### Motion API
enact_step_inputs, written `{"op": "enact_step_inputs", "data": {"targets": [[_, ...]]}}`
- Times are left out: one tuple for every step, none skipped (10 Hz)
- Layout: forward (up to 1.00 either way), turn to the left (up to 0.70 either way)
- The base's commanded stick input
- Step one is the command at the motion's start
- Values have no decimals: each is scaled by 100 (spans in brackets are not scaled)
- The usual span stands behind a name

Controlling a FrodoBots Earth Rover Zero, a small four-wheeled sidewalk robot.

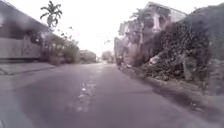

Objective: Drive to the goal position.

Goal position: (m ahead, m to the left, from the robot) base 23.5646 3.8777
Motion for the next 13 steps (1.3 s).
{"op": "enact_step_inputs", "data": {"targets": [[100,0],[100,0],[100,0],[100,0],[100,6],[100,9],[100,15],[100,19],[100,9],[100,0],[100,0],[100,0],[100,0]]}}
